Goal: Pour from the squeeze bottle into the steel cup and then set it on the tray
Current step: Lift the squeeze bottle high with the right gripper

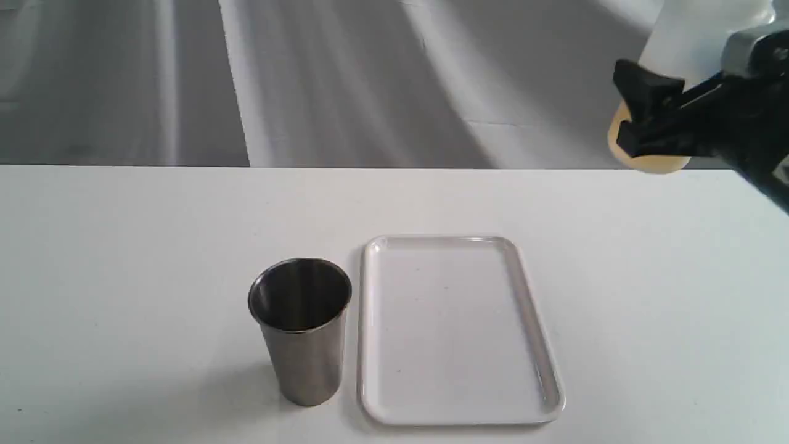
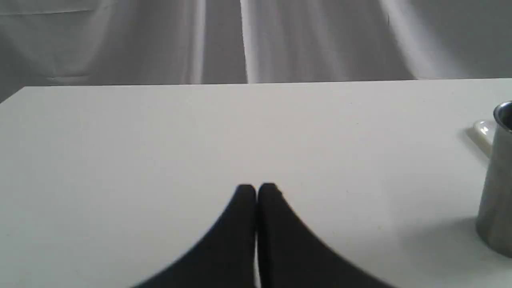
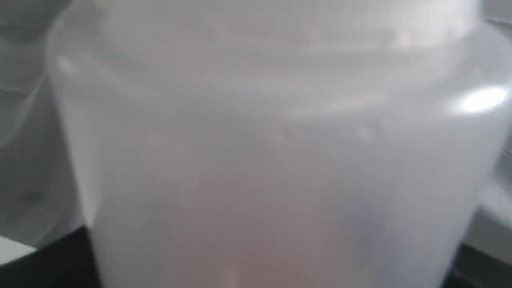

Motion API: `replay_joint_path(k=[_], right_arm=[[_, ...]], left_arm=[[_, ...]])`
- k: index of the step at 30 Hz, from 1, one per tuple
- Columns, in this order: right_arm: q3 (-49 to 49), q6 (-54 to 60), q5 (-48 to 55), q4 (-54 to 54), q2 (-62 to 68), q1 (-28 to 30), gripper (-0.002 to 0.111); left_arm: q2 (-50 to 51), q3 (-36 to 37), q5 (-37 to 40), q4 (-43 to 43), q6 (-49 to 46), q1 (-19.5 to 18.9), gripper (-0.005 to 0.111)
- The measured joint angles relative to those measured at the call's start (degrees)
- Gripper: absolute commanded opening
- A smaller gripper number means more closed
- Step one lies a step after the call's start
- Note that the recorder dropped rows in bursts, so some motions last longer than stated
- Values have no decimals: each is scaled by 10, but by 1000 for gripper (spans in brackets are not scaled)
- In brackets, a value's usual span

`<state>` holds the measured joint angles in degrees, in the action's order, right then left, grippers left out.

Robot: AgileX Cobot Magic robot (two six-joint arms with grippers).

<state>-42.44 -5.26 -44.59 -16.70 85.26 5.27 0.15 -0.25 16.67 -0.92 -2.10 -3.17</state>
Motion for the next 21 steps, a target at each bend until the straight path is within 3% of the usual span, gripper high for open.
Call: replay_joint_path(k=[6, 15, 21], right_arm=[[-34, -62, 124, -54, -93, 0, 0], [-172, -337, 326, -305, -141, -6, 0], [-231, -502, 446, -514, -142, -58, 0]], left_arm=[[0, 0, 0, 0, 0, 0, 0], [0, 0, 0, 0, 0, 0, 0], [0, 0, 0, 0, 0, 0, 0]])
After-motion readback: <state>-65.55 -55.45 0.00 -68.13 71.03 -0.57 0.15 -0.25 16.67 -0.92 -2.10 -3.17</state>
